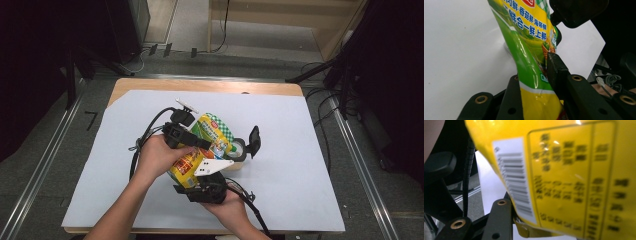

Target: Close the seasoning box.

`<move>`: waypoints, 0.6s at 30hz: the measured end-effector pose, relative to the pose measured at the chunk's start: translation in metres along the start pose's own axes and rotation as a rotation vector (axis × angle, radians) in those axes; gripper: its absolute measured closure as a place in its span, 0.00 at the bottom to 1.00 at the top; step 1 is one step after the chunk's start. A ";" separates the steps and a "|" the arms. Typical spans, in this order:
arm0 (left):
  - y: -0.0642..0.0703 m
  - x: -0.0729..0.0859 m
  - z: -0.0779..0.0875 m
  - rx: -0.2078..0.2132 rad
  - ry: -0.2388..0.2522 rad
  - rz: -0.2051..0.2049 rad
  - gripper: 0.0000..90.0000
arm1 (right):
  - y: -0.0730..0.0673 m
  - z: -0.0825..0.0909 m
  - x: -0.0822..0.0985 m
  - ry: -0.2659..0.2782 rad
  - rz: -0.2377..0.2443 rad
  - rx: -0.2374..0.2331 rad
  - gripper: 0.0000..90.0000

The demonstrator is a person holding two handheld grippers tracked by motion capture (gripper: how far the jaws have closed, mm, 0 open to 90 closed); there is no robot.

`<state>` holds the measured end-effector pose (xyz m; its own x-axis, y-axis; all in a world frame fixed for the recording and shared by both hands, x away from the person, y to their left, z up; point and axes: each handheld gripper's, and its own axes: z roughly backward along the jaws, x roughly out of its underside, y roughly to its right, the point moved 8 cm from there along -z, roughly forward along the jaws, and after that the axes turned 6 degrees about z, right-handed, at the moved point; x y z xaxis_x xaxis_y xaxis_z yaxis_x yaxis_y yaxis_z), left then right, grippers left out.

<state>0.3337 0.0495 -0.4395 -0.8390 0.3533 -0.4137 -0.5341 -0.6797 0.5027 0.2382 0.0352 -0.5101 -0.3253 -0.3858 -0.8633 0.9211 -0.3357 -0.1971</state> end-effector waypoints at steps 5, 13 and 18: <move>0.001 -0.005 -0.004 -0.032 -0.050 -0.010 0.89 | -0.001 -0.002 0.001 -0.032 0.048 0.037 0.66; 0.005 -0.020 -0.006 -0.047 -0.093 -0.013 0.88 | 0.003 0.005 -0.007 0.003 0.014 0.023 0.69; 0.007 -0.027 -0.007 -0.076 -0.117 -0.017 0.88 | 0.005 0.007 -0.011 0.024 -0.015 0.003 0.70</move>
<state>0.3540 0.0307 -0.4302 -0.8387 0.4346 -0.3282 -0.5427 -0.7179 0.4360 0.2452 0.0318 -0.4990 -0.3340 -0.3599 -0.8712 0.9155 -0.3440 -0.2089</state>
